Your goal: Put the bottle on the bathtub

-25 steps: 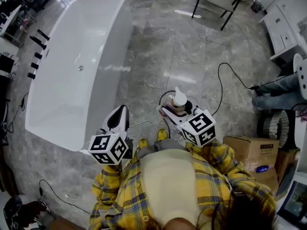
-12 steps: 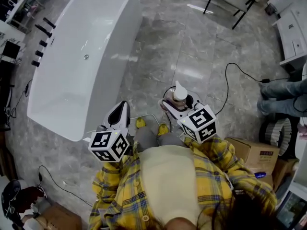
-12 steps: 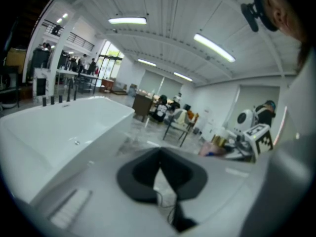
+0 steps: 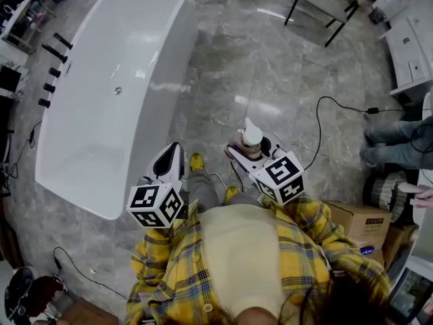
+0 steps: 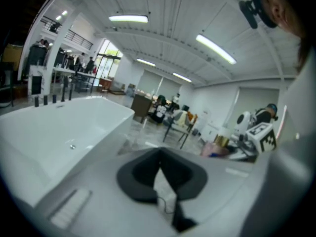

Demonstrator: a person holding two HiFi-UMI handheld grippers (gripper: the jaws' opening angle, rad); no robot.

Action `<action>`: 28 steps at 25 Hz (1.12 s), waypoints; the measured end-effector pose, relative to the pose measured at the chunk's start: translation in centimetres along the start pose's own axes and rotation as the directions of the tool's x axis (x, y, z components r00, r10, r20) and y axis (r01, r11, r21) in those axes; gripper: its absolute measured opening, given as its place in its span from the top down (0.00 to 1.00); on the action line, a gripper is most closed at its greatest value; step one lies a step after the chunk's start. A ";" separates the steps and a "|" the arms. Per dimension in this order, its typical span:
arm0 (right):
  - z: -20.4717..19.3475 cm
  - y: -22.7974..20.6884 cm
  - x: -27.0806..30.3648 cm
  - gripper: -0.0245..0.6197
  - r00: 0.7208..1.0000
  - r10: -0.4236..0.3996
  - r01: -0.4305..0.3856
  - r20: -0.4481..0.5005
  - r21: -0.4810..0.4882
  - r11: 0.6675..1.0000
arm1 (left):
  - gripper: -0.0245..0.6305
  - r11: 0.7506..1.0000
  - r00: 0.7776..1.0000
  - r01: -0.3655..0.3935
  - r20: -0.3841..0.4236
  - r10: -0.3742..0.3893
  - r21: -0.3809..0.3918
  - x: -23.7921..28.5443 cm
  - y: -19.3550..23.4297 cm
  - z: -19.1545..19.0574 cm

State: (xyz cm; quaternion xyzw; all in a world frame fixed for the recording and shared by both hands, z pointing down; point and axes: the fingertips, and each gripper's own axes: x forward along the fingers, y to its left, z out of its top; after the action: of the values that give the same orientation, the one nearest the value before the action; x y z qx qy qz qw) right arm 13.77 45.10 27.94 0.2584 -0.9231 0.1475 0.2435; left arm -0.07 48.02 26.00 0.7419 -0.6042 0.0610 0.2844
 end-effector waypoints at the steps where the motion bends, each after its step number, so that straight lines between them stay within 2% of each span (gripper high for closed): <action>1: 0.4 -0.2 0.8 0.61 1.000 -0.004 0.004 -0.001 0.001 1.000 | 0.95 1.000 1.000 0.005 -0.001 -0.005 -0.003 0.6 0.7 0.5; 9: 4.3 -1.4 8.1 0.61 0.999 -0.021 0.022 -0.036 0.028 0.999 | 0.95 0.999 0.998 0.042 -0.051 -0.043 -0.031 4.1 7.3 3.4; 19: 7.9 -2.7 14.3 0.61 0.997 -0.062 0.064 -0.051 0.047 0.997 | 0.95 0.996 0.992 0.087 -0.085 -0.089 -0.030 6.8 12.8 5.6; 23: 8.5 -3.9 16.1 0.61 0.996 -0.077 0.079 -0.055 0.053 0.995 | 0.95 0.996 0.992 0.086 -0.089 -0.087 -0.016 7.4 14.3 5.9; 28: 9.3 -5.0 18.1 0.61 0.993 -0.092 0.096 -0.075 0.045 0.994 | 0.95 0.996 0.993 0.071 -0.092 -0.076 -0.049 7.5 16.3 6.0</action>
State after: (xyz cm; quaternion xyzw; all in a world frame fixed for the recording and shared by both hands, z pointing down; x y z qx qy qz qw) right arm -0.44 29.93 30.37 0.3020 -0.8965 0.1678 0.2775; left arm -14.77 36.83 29.90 0.7533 -0.5637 0.0713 0.3311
